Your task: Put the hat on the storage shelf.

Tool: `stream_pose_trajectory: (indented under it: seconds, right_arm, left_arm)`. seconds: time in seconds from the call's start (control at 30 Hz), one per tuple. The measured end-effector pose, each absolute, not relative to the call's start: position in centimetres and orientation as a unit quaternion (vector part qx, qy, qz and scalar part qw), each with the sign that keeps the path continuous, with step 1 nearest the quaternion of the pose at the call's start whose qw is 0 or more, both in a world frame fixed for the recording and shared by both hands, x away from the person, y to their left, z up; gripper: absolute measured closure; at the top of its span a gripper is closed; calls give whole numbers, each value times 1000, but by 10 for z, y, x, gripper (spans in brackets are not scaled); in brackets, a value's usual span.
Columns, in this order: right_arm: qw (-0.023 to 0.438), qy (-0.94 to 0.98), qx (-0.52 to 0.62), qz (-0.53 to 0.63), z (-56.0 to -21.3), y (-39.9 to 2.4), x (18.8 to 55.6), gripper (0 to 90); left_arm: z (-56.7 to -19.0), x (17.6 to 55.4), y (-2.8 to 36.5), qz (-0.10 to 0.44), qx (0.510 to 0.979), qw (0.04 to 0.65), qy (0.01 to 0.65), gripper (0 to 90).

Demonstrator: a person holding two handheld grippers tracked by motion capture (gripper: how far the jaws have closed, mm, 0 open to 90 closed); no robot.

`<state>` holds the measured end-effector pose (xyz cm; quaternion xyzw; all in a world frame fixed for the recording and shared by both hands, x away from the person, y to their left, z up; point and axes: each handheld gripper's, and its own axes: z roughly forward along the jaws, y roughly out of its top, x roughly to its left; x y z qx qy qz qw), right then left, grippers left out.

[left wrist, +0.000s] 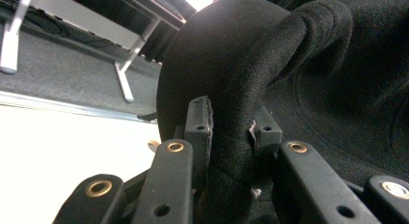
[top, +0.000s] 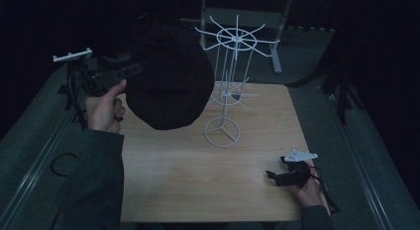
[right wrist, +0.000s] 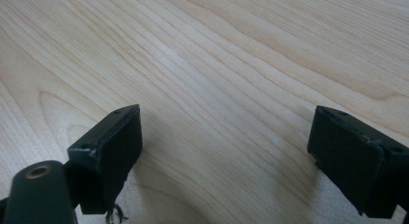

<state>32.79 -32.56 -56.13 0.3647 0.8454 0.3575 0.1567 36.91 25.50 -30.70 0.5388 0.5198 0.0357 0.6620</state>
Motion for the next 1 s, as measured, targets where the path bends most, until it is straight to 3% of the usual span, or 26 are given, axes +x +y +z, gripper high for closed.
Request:
stream_pose_trajectory:
  seconds: [1.0]
  right_arm:
    - [157, 843, 369, 358, -561, -325, 329, 120]
  left_arm:
    - [-305, 394, 227, 32, 485, 671, 561, 758]
